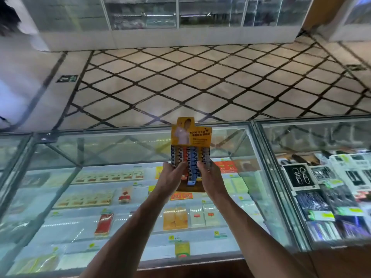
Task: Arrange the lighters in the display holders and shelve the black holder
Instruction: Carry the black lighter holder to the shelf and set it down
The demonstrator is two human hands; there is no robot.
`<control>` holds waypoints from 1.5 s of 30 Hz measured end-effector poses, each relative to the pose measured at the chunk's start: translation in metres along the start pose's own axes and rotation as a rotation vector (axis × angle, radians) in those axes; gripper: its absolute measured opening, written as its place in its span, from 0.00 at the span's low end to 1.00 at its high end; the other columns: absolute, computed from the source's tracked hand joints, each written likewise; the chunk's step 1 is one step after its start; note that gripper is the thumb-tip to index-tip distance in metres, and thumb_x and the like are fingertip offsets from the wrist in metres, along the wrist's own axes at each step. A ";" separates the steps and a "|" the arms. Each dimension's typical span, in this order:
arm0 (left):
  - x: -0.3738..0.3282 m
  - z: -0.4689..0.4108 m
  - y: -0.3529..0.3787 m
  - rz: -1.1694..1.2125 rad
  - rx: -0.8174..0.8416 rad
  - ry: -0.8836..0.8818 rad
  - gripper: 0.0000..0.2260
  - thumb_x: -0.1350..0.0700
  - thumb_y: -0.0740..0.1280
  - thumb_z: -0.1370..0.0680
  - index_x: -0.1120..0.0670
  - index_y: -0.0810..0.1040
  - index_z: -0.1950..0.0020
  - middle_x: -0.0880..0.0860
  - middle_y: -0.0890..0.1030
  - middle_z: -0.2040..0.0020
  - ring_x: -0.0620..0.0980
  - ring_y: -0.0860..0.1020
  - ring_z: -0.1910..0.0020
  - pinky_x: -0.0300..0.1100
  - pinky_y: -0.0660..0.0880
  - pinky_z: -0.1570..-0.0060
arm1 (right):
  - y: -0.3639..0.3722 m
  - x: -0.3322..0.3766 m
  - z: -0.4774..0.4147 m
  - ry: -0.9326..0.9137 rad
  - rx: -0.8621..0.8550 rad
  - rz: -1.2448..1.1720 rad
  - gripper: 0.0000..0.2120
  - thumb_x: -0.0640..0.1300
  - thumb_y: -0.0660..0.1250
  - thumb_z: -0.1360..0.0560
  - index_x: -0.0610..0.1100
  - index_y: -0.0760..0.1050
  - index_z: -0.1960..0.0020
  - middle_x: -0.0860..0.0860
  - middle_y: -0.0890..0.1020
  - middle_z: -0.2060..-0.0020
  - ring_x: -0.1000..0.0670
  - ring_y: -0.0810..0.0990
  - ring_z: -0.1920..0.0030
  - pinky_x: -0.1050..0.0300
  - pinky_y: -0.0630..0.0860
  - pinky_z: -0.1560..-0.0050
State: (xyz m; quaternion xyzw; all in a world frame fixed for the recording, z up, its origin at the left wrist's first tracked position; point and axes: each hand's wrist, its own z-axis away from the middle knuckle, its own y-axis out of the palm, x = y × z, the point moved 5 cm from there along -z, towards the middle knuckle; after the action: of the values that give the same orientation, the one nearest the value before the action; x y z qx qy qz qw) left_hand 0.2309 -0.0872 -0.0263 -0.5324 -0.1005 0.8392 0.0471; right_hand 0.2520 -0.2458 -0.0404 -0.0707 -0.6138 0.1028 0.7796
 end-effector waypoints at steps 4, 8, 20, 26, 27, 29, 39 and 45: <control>-0.012 0.005 -0.001 0.128 0.001 -0.094 0.11 0.52 0.74 0.22 0.59 0.78 0.50 0.53 0.86 0.55 0.48 0.82 0.57 0.41 0.73 0.61 | -0.018 -0.003 0.012 0.159 -0.020 -0.130 0.25 0.63 0.66 0.25 0.50 0.75 0.33 0.53 0.84 0.42 0.53 0.82 0.42 0.55 0.74 0.51; -0.020 0.006 0.015 0.144 0.061 -0.097 0.35 0.36 0.78 0.38 0.63 0.79 0.47 0.59 0.85 0.49 0.53 0.82 0.55 0.46 0.72 0.58 | -0.044 0.004 0.026 0.192 -0.056 -0.249 0.29 0.61 0.68 0.27 0.46 0.69 0.32 0.52 0.80 0.43 0.52 0.79 0.40 0.53 0.71 0.49; -0.061 0.076 0.161 0.174 0.221 -0.008 0.40 0.35 0.80 0.41 0.54 0.76 0.36 0.56 0.85 0.44 0.55 0.85 0.47 0.59 0.82 0.46 | -0.188 -0.025 0.109 0.292 -0.205 -0.378 0.27 0.65 0.75 0.37 0.50 0.87 0.45 0.49 0.89 0.49 0.44 0.87 0.45 0.40 0.80 0.35; -0.078 0.136 0.286 0.153 0.441 -0.011 0.24 0.45 0.78 0.32 0.56 0.82 0.41 0.56 0.88 0.49 0.58 0.87 0.51 0.59 0.83 0.47 | -0.304 -0.076 0.169 0.400 -0.355 -0.455 0.37 0.68 0.74 0.34 0.47 0.78 0.32 0.48 0.88 0.47 0.47 0.88 0.49 0.49 0.84 0.46; -0.080 0.148 0.307 0.139 0.473 -0.026 0.22 0.46 0.77 0.30 0.56 0.82 0.41 0.57 0.88 0.50 0.58 0.87 0.53 0.57 0.84 0.50 | -0.323 -0.084 0.182 0.416 -0.387 -0.473 0.36 0.68 0.74 0.33 0.48 0.77 0.32 0.47 0.88 0.46 0.46 0.88 0.48 0.46 0.84 0.46; -0.082 0.168 0.350 0.113 0.530 -0.036 0.17 0.48 0.76 0.27 0.55 0.84 0.42 0.57 0.88 0.51 0.57 0.88 0.54 0.54 0.85 0.53 | -0.361 -0.102 0.208 0.417 -0.476 -0.492 0.24 0.63 0.72 0.24 0.48 0.80 0.36 0.48 0.88 0.48 0.46 0.88 0.50 0.52 0.82 0.53; -0.087 0.270 0.567 -0.093 0.767 -0.023 0.19 0.45 0.76 0.28 0.53 0.84 0.41 0.55 0.88 0.53 0.58 0.87 0.53 0.61 0.83 0.45 | -0.534 -0.176 0.337 0.326 -0.739 -0.597 0.35 0.69 0.72 0.32 0.51 0.76 0.32 0.50 0.88 0.45 0.47 0.88 0.47 0.42 0.83 0.40; -0.073 0.350 0.684 -0.190 1.029 0.035 0.10 0.53 0.70 0.19 0.52 0.85 0.40 0.54 0.88 0.50 0.56 0.88 0.52 0.57 0.85 0.52 | -0.607 -0.224 0.432 0.340 -0.936 -0.695 0.31 0.66 0.70 0.28 0.49 0.76 0.31 0.49 0.88 0.44 0.47 0.88 0.45 0.43 0.82 0.37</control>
State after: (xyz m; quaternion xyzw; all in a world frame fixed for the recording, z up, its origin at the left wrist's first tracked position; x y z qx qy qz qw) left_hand -0.0341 -0.8094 0.0333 -0.4427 0.2778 0.7630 0.3804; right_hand -0.1740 -0.8957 -0.0056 -0.2172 -0.4476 -0.4513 0.7408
